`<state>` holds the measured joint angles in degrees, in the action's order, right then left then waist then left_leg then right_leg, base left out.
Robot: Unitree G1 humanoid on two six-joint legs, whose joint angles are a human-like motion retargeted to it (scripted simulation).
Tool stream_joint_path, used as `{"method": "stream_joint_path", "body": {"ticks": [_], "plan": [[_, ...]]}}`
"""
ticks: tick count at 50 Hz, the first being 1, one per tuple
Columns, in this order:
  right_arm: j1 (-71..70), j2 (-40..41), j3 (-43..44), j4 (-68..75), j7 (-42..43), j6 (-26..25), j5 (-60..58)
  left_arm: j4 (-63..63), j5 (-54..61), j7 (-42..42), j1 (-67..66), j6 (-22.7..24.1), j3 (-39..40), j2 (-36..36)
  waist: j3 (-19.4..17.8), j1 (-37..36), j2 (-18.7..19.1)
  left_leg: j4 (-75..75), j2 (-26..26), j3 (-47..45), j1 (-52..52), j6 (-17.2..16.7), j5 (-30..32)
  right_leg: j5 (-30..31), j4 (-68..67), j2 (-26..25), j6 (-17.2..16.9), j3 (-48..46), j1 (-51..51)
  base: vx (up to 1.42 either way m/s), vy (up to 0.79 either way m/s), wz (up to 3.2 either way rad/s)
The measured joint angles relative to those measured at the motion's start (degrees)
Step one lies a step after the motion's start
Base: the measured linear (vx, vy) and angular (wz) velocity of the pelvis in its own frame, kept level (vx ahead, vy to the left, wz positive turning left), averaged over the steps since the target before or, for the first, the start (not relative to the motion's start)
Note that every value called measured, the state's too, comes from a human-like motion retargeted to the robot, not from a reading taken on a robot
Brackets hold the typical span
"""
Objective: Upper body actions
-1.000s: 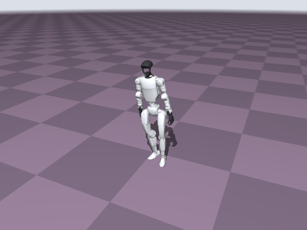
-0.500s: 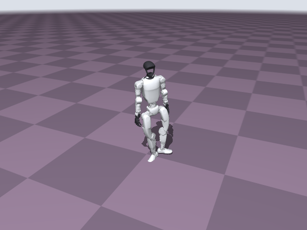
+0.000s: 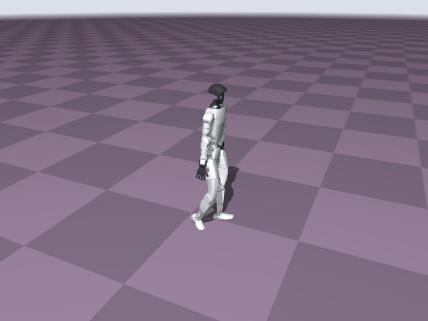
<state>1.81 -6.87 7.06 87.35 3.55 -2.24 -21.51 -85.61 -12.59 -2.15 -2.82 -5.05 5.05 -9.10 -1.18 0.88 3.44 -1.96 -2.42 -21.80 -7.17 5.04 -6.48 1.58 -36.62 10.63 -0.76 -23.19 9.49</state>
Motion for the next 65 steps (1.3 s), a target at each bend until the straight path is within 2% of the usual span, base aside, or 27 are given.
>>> {"method": "stream_joint_path", "body": {"ticks": [4, 7, 8, 10, 12, 13, 15, 18, 25, 30, 33, 38, 42, 43, 45, 47, 48, 50, 53, 55, 60, 65], "plan": [[0.2, 0.8, -1.9, -3.0, -0.1, 1.1, -1.7, -1.3, 0.2, 0.2, -0.5, -0.9, 0.7, -0.8, -0.3, 0.8, -1.8, 1.0, 1.9, 2.8, -0.1, 0.7, 1.2, -5.2, 8.8, -4.0, -3.9, 7.4, 1.8, 0.07, -0.12, 1.24], [0.3, 1.2, -2.8, -4.3, -0.3, 1.5, -2.6, -1.5, 0.6, 0.4, -1.1, -1.1, 1.3, -0.9, -1.0, 1.1, -4.3, 1.9, 5.0, 3.8, 1.0, 1.2, 2.0, -5.6, 18.4, -4.9, -6.8, 10.4, 1.1, 0.11, -0.12, 1.09], [0.4, 1.2, -3.0, -4.6, -0.4, 1.6, -2.7, -1.4, 0.8, 0.4, -1.4, -1.2, 1.4, -0.8, -1.4, 1.1, -5.4, 1.9, 6.3, 4.2, 1.5, 1.3, 2.2, -4.9, 22.8, -4.8, -6.7, 9.6, 0.2, 0.13, -0.13, 1.23], [0.8, 1.4, -3.4, -4.7, -0.8, 1.8, -2.8, -1.1, 0.8, 0.9, -2.0, -1.5, 1.6, -0.9, -2.2, 2.0, -6.8, 1.9, 8.1, 6.2, 2.8, 1.2, 2.6, 1.6, 28.9, -4.8, -0.7, 6.5, -1.7, 0.13, -0.13, 1.24], [0.8, 1.6, -3.3, -4.1, -1.5, 1.6, -3.2, -1.0, 0.0, 1.6, -1.9, -1.8, 2.6, -1.0, -1.9, 0.3, -7.6, 1.8, 8.4, 7.0, 2.9, 0.7, 2.9, -1.2, 29.0, -2.4, -3.4, 2.6, -4.2, 0.10, -0.13, 1.10], [0.7, 1.6, -2.6, -3.8, -2.0, 1.4, -3.4, -1.1, -0.3, 1.7, -1.7, -2.0, 2.6, -1.0, -2.1, 1.6, -7.7, 1.5, 9.0, 9.7, 2.8, 0.7, 3.4, -0.8, 30.2, -2.7, -2.9, 0.5, -5.4, 0.08, -0.15, 1.48], [0.5, 1.5, -2.0, -3.4, -2.5, 1.2, -3.8, -1.4, 0.6, 0.9, -1.5, -1.9, 3.1, -0.6, -1.9, -0.7, -8.0, 1.4, 8.8, 9.8, 2.8, 0.1, 3.5, -0.4, 30.7, -2.1, -4.1, 0.7, -5.8, 0.03, -0.16, 0.56], [0.7, 1.4, -2.4, -3.6, -1.9, 1.4, -4.9, -1.3, 2.3, 1.0, -2.6, -1.1, 4.4, -0.4, -1.0, -2.3, -8.1, 1.5, 8.0, 8.9, 2.9, -0.5, 3.6, -0.7, 31.4, -2.2, -3.4, -1.0, -6.2, 0.04, -0.13, 0.02], [-0.1, 1.7, -2.4, -3.7, -2.1, 1.4, -4.0, -3.4, 2.4, 0.4, -3.1, -1.6, 4.9, -1.2, 0.1, 0.2, -8.4, -0.3, 6.7, 10.4, 2.3, -2.7, 3.2, -0.9, 32.2, -4.0, -2.7, -0.4, -6.7, -0.03, -0.15, 0.22], [-0.1, 1.8, -2.7, -4.0, -1.8, 1.8, -3.5, -3.0, 1.6, 0.9, -2.1, -1.9, 4.3, -1.6, 0.1, 1.6, -9.5, -7.2, 5.7, 10.9, 0.2, -7.0, 1.4, 0.5, 33.2, -3.5, -3.4, -0.5, -6.8, -0.07, -0.14, -0.08], [-0.1, 1.2, -3.5, -3.6, -1.9, 1.7, -5.9, -2.0, 1.5, 0.1, -1.8, -1.5, 3.8, -1.5, 0.8, 2.4, -10.2, -12.7, 6.0, 11.9, -2.3, -9.0, 3.6, 1.6, 33.5, -3.0, -3.7, 0.6, -6.0, -0.06, -0.08, -0.40], [-1.4, 0.4, -4.2, -1.8, -0.6, 0.9, -8.5, -1.1, 2.2, 0.5, -1.3, -0.9, 4.3, -0.5, 0.2, -0.3, -11.3, -14.9, 8.7, 21.4, -3.9, -8.1, 4.0, 3.4, 32.4, -2.5, -4.6, 8.2, -3.7, -0.05, 0.02, -1.63], [-2.1, -0.4, -4.4, -1.4, -0.9, 1.1, -8.3, -0.4, 2.1, 0.7, -1.4, -0.5, 4.1, -0.2, -1.8, -5.4, -10.8, -9.8, 14.5, 42.5, -1.6, -9.9, 4.8, 5.2, 31.1, -5.4, -4.4, 20.7, -1.8, 0.00, 0.08, -2.77], [-2.2, -0.6, -4.4, -1.5, -1.2, 1.2, -8.5, -0.4, 1.9, 0.7, -1.4, -0.5, 3.9, -0.3, -2.0, -6.4, -10.8, -9.1, 15.3, 44.9, -1.5, -10.1, 5.5, 5.6, 30.9, -5.9, -4.4, 23.2, -1.1, -0.03, 0.11, -2.46], [-2.6, -1.0, -4.1, -2.4, -1.2, 1.2, -9.6, -0.3, 1.6, 0.7, -1.0, -0.4, 3.5, -0.6, -2.2, -6.1, -10.7, -7.9, 14.2, 40.0, -1.5, -8.7, 5.3, 6.7, 30.4, -6.7, -5.0, 28.7, 0.6, -0.11, 0.13, -2.05], [-3.7, -1.3, -4.1, -3.5, -0.7, 1.3, -10.0, -0.1, 1.7, 1.0, -0.3, -0.3, 3.4, -0.9, -2.6, -2.4, -9.9, -6.1, 10.1, 27.0, -0.7, -5.4, 4.2, 6.5, 29.9, -7.5, -4.8, 29.8, 1.5, -0.28, 0.13, -1.18], [-4.3, -1.3, -4.3, -4.1, -0.5, 1.3, -9.8, 0.0, 1.8, 1.2, 0.0, -0.2, 3.4, -1.1, -2.9, -0.6, -9.1, -4.6, 8.9, 24.2, 0.3, -4.6, 3.8, 6.3, 29.2, -8.7, -4.0, 30.0, 2.2, -0.32, 0.16, -1.60], [-5.1, -1.0, -5.7, -5.0, -0.1, 1.6, -8.6, 0.1, 2.2, 1.7, -0.1, 0.1, 3.7, -1.7, -3.7, -0.3, -8.0, -3.0, 7.7, 21.7, 1.0, -3.6, 3.7, 5.5, 27.1, -10.9, -0.1, 29.2, 4.4, -0.26, 0.16, -2.66], [-5.6, -0.2, -7.6, -4.7, 0.3, 2.3, -5.5, -0.4, 2.3, 3.4, -0.4, -0.1, 1.9, -4.3, -4.2, 1.7, -6.8, -1.6, 4.6, 13.3, 1.6, -3.2, 3.6, 0.7, 26.9, -9.2, 5.9, 15.5, 5.0, -0.26, 0.09, -2.60], [-6.0, 0.1, -7.7, -3.8, -0.1, 2.3, -4.1, -0.9, 0.9, 3.6, -0.1, -0.8, 1.3, -5.9, -4.5, 2.4, -6.7, -0.1, 4.1, 9.4, 2.9, -2.9, 3.3, -1.8, 28.6, -7.7, 7.6, 6.8, 3.8, -0.30, 0.08, -2.07], [-4.6, -0.6, -7.2, -1.1, -0.7, 1.1, -6.1, -2.5, -1.5, 0.7, -1.3, -1.6, 1.4, -7.3, -3.0, 0.5, -7.0, 2.4, 4.4, -3.2, 6.3, -1.6, 0.3, -7.8, 32.5, -5.9, 7.2, -5.8, 2.3, -0.10, 0.12, -2.89], [-5.5, -1.2, -6.9, 0.4, 0.9, 0.1, -6.0, -2.7, 0.2, 1.5, -2.6, -1.5, 3.0, -6.6, -2.6, 1.8, -6.7, 2.7, 4.2, -13.4, 8.5, -2.1, -3.4, -11.0, 36.8, -7.0, 8.0, -25.0, -1.3, -0.19, 0.04, -2.99]]}}
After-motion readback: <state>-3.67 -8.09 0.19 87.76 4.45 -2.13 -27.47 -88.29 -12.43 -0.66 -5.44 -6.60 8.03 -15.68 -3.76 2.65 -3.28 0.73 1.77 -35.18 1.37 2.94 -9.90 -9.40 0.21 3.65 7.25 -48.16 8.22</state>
